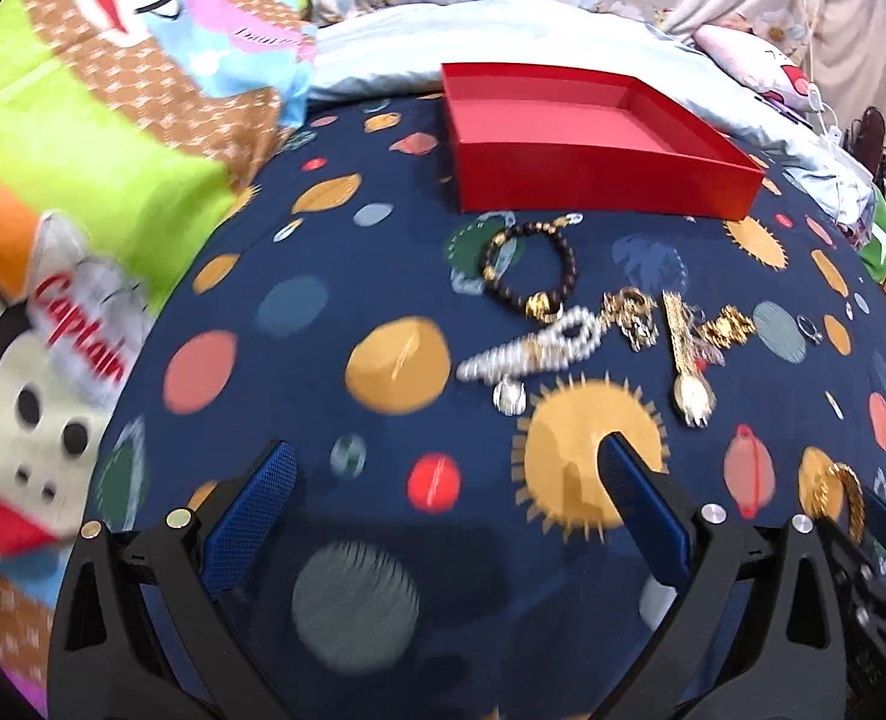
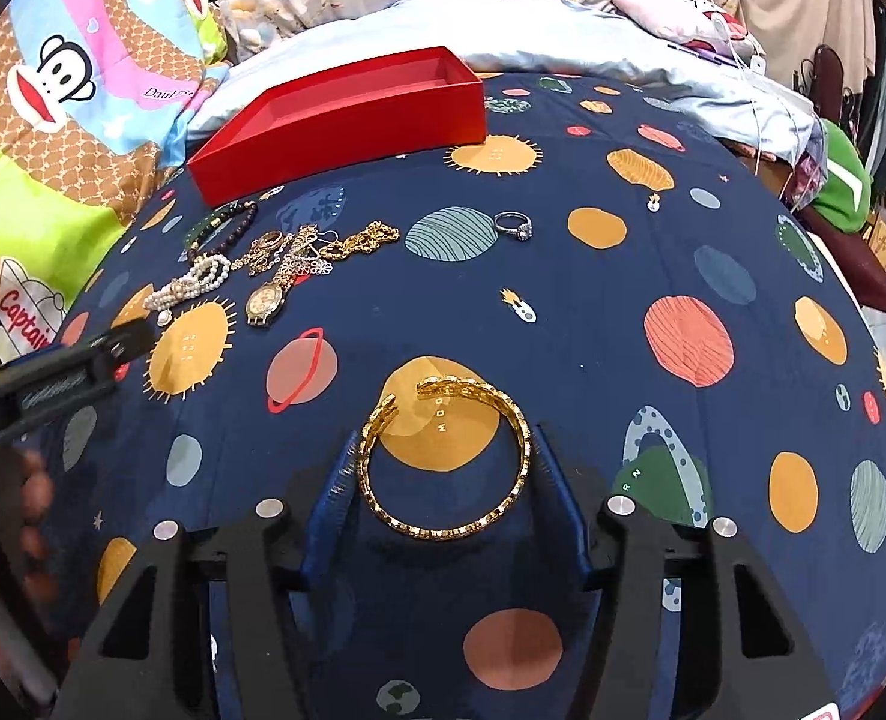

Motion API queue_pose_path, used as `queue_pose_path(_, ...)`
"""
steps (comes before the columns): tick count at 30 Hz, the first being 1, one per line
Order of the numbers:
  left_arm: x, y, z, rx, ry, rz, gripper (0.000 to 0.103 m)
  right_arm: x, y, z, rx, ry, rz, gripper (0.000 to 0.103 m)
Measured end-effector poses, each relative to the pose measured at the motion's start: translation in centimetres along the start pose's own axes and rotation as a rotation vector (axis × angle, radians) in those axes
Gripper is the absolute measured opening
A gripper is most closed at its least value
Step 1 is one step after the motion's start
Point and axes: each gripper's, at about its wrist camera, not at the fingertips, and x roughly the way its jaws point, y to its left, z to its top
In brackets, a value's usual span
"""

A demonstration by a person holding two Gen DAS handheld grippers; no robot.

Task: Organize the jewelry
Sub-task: 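Grasp the gold bangle with the right gripper, then grasp the pearl hair clip with the left gripper while the right gripper holds the bangle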

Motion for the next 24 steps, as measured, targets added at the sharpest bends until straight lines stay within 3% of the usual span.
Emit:
queue_pose_path(6, 2.5, -0.3, 1.5, 0.061, -0.006, -0.085, 0.094, 0.0, -0.3, 0.1, 0.017, 0.005, 0.015, 0.057)
queue_pose_path(15, 2.5, -1.6, 1.5, 0.118, -0.019, -0.171, 0.051, 0.2, -0.4, 0.4, 0.026, 0.008, 0.02, 0.057)
queue_pose_path(17, 2.3, -1.7, 1.3, 0.123, -0.022, -0.186, 0.03, 0.2, -0.4, 0.5, 0.024, 0.008, 0.019, 0.057)
queue_pose_path(20, 2.0, -1.7, 1.2, 0.111, -0.014, -0.231, 0.018, 0.2, -0.3, 0.6, 0.023, 0.009, 0.018, 0.057)
queue_pose_path(24, 1.1, -1.7, 0.7, 0.096, -0.015, -0.26, 0.015, 0.0, -0.3, 0.5, 0.021, 0.006, 0.014, 0.057)
